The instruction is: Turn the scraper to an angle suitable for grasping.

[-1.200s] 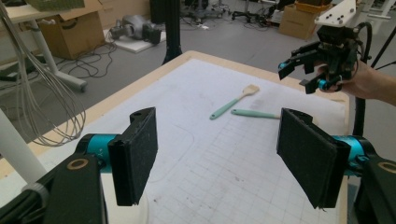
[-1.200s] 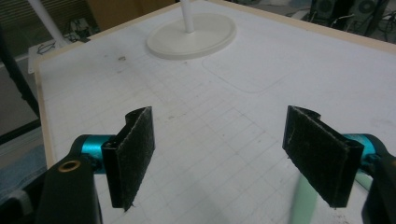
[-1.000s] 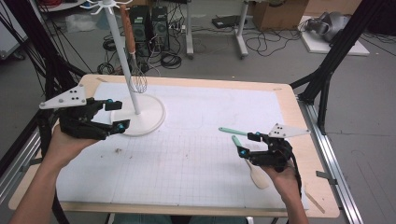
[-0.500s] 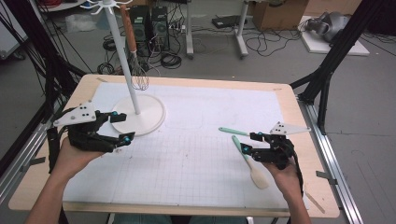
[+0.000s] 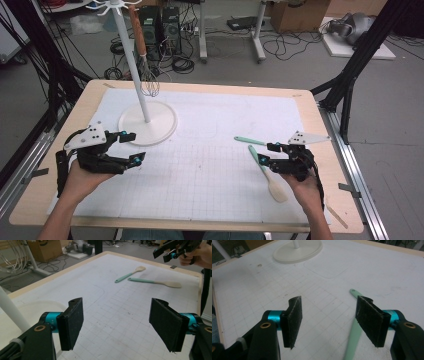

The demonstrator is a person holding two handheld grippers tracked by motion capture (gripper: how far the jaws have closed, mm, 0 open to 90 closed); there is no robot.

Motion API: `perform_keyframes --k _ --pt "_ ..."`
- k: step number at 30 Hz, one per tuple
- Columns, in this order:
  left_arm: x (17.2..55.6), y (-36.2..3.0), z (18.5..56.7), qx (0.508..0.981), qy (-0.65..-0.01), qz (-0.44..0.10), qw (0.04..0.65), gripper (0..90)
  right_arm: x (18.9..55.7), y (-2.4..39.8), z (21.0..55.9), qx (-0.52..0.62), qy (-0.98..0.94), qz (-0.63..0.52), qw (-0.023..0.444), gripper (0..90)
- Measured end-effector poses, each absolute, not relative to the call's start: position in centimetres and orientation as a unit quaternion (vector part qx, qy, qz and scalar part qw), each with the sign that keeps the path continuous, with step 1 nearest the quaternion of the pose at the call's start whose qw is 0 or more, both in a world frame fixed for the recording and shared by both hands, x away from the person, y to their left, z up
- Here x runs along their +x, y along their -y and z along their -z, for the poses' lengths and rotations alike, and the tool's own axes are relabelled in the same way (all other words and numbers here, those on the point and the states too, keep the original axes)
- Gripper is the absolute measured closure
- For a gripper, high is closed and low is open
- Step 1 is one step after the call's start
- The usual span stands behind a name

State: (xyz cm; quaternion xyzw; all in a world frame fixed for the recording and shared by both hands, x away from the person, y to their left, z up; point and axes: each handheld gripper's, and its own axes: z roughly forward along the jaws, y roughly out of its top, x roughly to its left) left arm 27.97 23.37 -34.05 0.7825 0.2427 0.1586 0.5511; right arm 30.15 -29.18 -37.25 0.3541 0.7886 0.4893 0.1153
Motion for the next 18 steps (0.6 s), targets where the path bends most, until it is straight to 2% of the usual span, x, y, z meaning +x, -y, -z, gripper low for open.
perform_keyframes --k 18 --pt "27.4 -23.0 36.2 0.786 -0.249 -0.175 0.539 25.8 30.1 29.3 37.1 0.353 -0.787 -0.490 0.125 37.2"
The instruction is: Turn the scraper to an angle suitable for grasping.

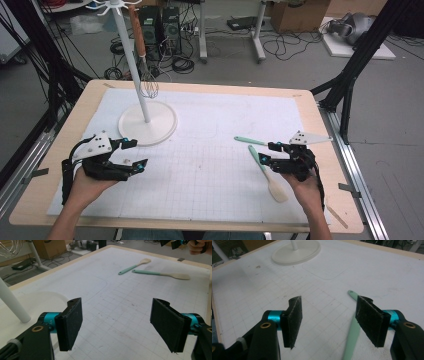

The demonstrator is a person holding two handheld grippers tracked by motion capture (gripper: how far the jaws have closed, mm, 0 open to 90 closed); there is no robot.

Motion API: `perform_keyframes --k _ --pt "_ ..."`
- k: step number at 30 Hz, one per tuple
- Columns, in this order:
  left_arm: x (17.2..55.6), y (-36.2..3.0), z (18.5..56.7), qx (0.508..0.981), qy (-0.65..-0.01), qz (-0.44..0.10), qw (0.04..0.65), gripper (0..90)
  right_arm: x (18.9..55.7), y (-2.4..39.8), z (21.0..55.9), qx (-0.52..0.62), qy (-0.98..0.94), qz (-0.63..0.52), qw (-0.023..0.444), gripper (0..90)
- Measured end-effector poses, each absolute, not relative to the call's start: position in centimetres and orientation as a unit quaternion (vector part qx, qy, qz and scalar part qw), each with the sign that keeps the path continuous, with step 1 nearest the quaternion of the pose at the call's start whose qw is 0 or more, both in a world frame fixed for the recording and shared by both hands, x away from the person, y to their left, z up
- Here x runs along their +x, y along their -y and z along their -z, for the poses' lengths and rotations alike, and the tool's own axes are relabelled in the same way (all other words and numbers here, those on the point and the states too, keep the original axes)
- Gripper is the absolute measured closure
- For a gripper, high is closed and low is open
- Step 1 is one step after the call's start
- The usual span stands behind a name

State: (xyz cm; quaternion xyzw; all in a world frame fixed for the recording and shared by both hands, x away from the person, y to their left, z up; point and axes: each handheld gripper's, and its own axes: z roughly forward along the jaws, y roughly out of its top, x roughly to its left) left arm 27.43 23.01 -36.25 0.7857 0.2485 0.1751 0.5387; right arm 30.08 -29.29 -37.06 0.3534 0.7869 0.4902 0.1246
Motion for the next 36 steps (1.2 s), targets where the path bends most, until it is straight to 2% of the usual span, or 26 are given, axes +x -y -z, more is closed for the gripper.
perform_keyframes --k 6,10,18,22,27,36 --pt "27.4 -23.0 37.0 0.787 -0.252 -0.178 0.535 25.8 30.1 29.4 37.1 0.357 -0.785 -0.490 0.126 38.9" --pt "27.4 -23.0 37.5 0.788 -0.254 -0.179 0.531 25.8 30.1 29.6 37.2 0.356 -0.788 -0.484 0.135 44.1" --pt "27.4 -23.2 38.1 0.785 -0.263 -0.181 0.530 25.8 30.6 30.0 37.5 0.366 -0.790 -0.472 0.138 64.2" --pt "27.5 -23.5 38.0 0.780 -0.269 -0.184 0.535 25.7 31.1 30.2 37.7 0.375 -0.794 -0.461 0.131 78.0" --pt "27.5 -23.8 38.0 0.776 -0.272 -0.191 0.536 25.7 31.9 30.2 38.1 0.382 -0.803 -0.438 0.128 87.8" --pt "27.5 -23.8 38.5 0.778 -0.274 -0.188 0.533 25.7 33.9 29.4 39.5 0.406 -0.814 -0.399 0.113 88.8"
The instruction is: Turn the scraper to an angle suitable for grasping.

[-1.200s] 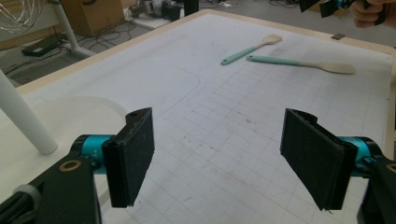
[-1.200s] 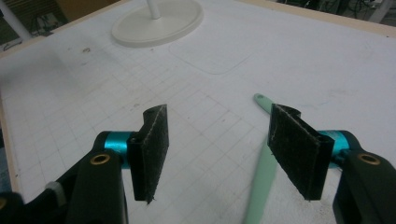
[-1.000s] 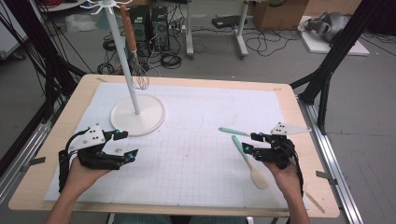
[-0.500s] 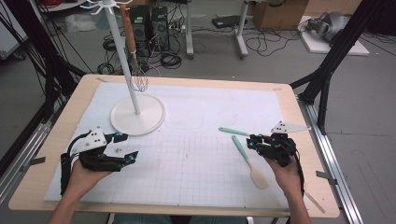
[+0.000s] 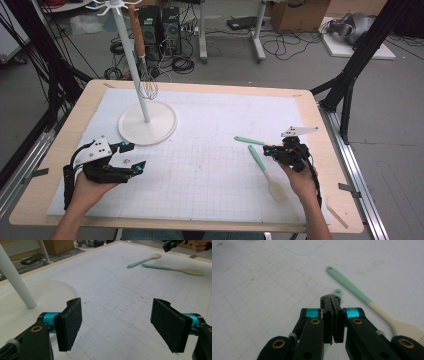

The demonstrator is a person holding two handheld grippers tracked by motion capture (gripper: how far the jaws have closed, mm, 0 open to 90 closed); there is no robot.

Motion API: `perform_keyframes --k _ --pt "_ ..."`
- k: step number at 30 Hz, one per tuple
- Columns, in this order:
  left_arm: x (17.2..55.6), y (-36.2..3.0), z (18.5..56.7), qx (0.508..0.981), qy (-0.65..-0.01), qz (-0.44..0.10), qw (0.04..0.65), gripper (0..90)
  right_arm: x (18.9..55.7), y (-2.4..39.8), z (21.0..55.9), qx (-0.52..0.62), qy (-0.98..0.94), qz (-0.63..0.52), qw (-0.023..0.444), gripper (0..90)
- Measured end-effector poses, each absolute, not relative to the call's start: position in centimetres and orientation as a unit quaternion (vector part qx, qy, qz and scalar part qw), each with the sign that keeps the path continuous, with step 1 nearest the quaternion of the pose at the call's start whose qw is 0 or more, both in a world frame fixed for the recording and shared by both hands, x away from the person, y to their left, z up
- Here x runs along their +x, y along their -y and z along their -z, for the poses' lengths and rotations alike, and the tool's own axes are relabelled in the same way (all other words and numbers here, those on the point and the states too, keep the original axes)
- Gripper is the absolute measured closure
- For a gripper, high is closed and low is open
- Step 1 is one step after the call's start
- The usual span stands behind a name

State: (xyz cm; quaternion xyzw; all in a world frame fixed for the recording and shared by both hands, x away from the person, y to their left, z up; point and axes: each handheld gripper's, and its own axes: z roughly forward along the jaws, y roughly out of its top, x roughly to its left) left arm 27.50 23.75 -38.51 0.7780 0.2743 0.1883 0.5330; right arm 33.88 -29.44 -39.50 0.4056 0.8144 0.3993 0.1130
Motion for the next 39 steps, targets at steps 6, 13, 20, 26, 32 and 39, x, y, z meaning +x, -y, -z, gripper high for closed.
perform_keyframes --k 6,13,20,26,32,39 --pt "27.5 -23.6 38.6 0.779 -0.272 -0.186 0.533 25.7 34.9 29.0 40.5 0.417 -0.821 -0.374 0.113 88.9" --pt "27.5 -23.3 38.7 0.785 -0.265 -0.186 0.528 25.7 35.6 28.7 41.6 0.427 -0.827 -0.352 0.104 88.9" --pt "27.4 -23.2 38.8 0.785 -0.265 -0.184 0.529 25.8 36.0 28.4 42.6 0.435 -0.833 -0.329 0.096 88.9" --pt "27.4 -23.2 38.8 0.785 -0.263 -0.185 0.529 25.8 36.2 28.0 43.0 0.433 -0.839 -0.317 0.096 88.9" --pt "27.4 -23.1 38.8 0.786 -0.261 -0.184 0.529 25.8 36.2 27.8 43.0 0.431 -0.839 -0.320 0.091 88.9" --pt "27.3 -23.2 38.7 0.785 -0.262 -0.186 0.530 25.8 36.0 27.1 43.1 0.415 -0.846 -0.325 0.082 88.9"
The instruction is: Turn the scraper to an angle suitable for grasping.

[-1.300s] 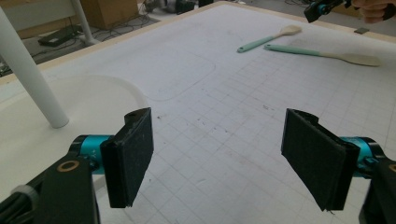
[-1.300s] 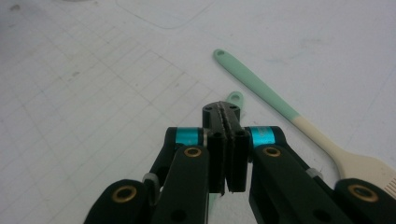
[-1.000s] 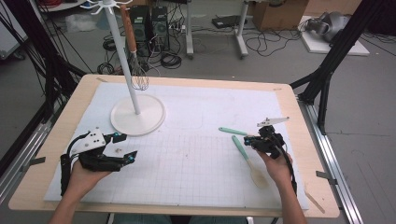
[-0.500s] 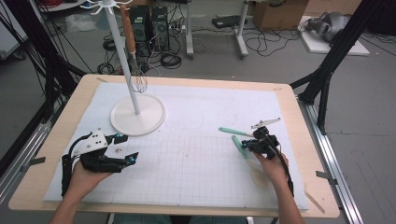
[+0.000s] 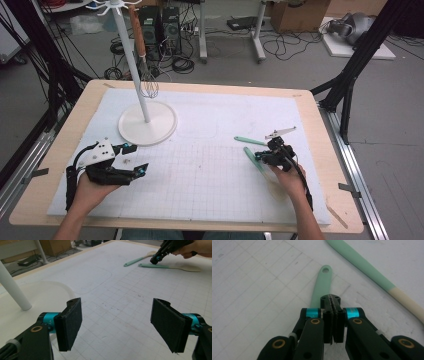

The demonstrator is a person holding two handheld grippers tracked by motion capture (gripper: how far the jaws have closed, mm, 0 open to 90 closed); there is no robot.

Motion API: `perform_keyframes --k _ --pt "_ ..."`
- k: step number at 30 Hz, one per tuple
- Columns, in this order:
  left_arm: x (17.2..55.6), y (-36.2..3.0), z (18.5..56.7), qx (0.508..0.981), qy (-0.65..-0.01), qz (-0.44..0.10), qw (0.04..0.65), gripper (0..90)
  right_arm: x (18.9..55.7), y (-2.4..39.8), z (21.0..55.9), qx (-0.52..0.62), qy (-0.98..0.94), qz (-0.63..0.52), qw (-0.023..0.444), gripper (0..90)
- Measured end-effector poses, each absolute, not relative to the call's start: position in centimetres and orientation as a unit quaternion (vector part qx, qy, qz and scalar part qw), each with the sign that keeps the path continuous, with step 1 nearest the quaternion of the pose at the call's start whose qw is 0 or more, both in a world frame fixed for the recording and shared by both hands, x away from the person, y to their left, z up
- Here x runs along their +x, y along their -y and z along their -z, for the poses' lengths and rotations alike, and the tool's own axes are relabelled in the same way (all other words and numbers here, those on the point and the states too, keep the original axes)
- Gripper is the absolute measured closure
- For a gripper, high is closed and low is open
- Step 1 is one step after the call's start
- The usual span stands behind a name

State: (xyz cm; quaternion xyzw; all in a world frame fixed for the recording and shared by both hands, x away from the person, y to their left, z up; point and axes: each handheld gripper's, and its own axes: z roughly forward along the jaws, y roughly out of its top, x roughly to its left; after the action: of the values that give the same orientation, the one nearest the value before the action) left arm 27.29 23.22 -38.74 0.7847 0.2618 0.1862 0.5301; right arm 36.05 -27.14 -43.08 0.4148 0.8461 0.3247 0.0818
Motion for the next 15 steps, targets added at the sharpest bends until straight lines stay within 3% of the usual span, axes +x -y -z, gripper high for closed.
perform_keyframes --k 15 --pt "27.2 -23.3 38.8 0.785 -0.262 -0.186 0.530 25.8 35.4 25.2 43.0 0.375 -0.866 -0.328 0.054 88.9"
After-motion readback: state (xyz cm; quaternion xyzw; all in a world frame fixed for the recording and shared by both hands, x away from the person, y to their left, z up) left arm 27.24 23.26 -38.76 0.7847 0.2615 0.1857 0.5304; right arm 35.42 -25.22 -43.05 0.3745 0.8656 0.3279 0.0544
